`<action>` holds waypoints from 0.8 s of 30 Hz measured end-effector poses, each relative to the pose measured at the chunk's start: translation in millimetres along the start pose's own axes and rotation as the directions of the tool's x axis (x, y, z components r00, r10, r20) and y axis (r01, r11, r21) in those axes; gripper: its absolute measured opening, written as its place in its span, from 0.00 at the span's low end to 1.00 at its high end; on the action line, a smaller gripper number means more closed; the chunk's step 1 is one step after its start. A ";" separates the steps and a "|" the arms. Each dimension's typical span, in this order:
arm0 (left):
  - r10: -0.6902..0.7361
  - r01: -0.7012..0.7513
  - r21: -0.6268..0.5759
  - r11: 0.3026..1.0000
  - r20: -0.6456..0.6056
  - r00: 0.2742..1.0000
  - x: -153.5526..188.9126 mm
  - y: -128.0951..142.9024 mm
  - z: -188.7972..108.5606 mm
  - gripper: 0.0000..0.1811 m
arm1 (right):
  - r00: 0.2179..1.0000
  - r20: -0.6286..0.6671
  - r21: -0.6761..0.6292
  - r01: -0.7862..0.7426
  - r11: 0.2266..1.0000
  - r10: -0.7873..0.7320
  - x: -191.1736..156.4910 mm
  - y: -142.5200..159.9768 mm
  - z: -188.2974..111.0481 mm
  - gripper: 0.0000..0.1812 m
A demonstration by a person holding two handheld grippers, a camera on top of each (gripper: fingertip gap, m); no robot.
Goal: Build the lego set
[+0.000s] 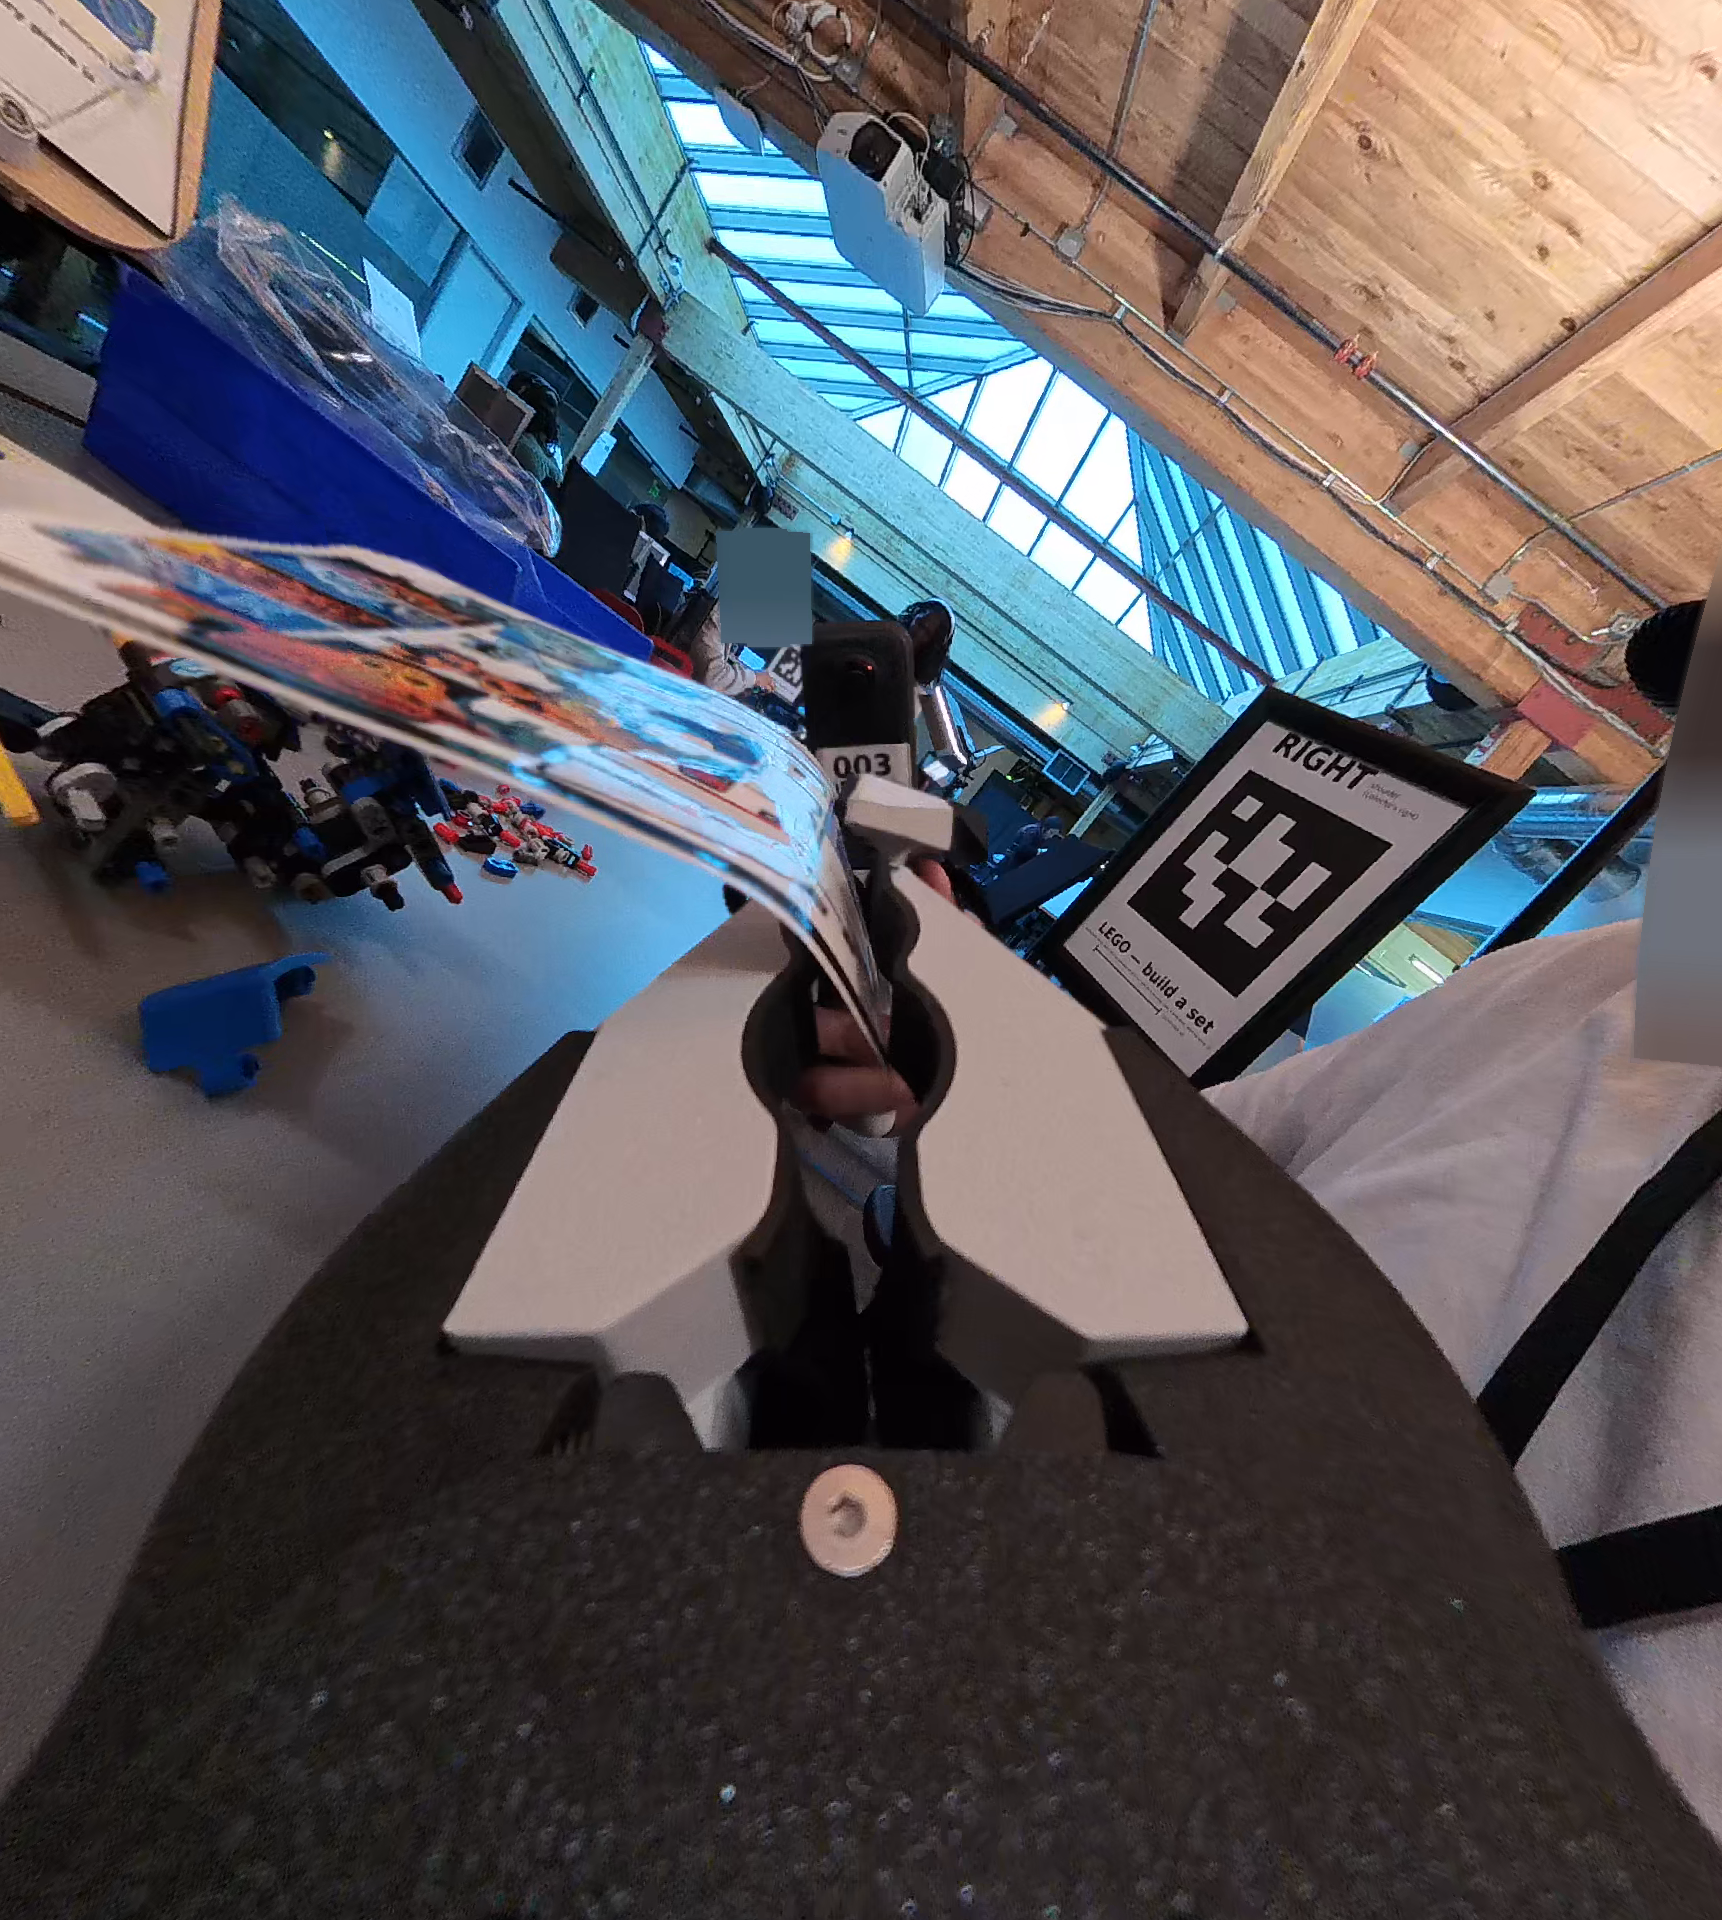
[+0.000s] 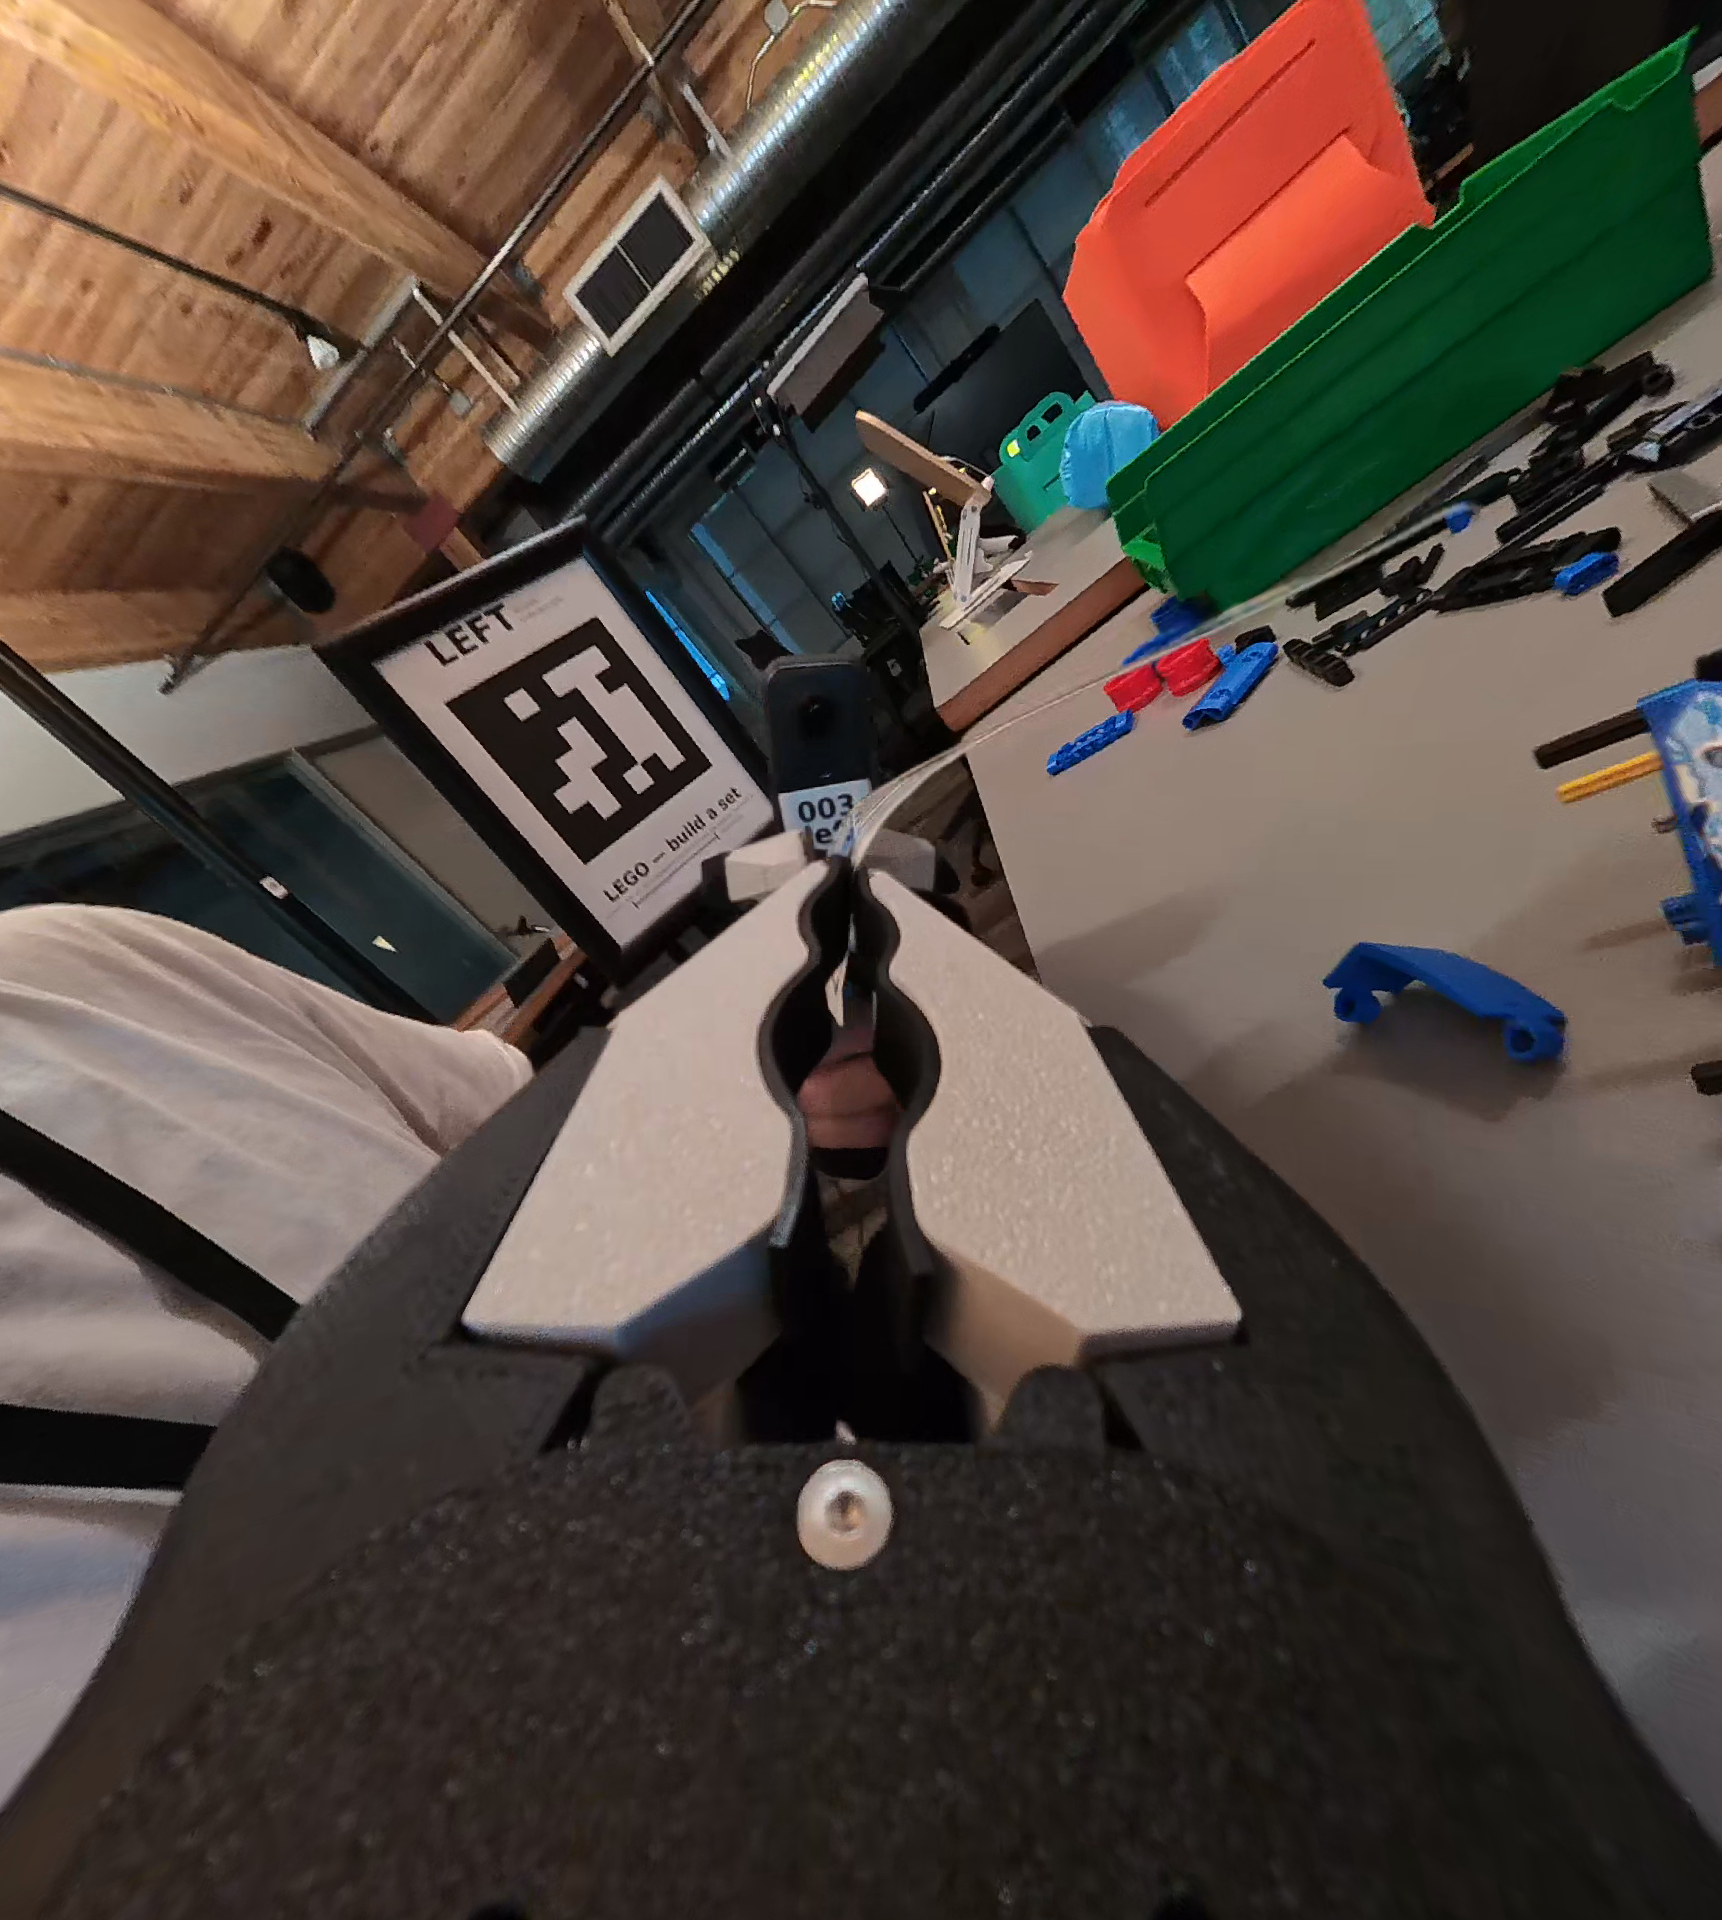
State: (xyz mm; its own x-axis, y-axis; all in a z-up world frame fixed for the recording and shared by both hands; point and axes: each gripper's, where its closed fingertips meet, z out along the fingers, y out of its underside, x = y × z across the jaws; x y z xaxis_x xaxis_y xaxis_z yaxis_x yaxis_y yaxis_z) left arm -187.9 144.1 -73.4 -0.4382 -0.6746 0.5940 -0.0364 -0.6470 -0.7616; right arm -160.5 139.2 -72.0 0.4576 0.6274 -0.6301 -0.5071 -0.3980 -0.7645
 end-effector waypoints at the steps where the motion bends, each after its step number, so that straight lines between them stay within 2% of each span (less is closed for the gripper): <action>1: -0.002 0.002 0.002 1.000 0.003 1.000 -0.6 -0.6 -1.0 0.02 | 1.000 -0.008 -0.004 0.018 1.000 -0.018 -0.4 0.7 0.7 0.00; 8: 0.016 -0.016 0.012 1.000 0.022 1.000 -1.8 -4.8 -6.9 0.02 | 0.996 -0.032 -0.027 0.086 0.996 -0.087 -0.1 2.4 3.8 0.00; 24: 0.010 -0.010 0.010 1.000 0.042 0.999 -5.8 1.3 -7.1 0.03 | 0.998 -0.025 0.032 0.054 0.998 -0.053 5.5 -4.5 2.5 0.00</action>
State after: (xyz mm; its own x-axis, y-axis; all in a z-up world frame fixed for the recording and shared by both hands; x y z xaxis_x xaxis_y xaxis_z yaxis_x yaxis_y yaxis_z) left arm -191.7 149.7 -79.7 -0.4007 -0.6950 0.5970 -0.0228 -0.6438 -0.7648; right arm -157.5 146.1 -71.8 0.5020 0.6307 -0.5918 -0.5051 -0.3416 -0.7926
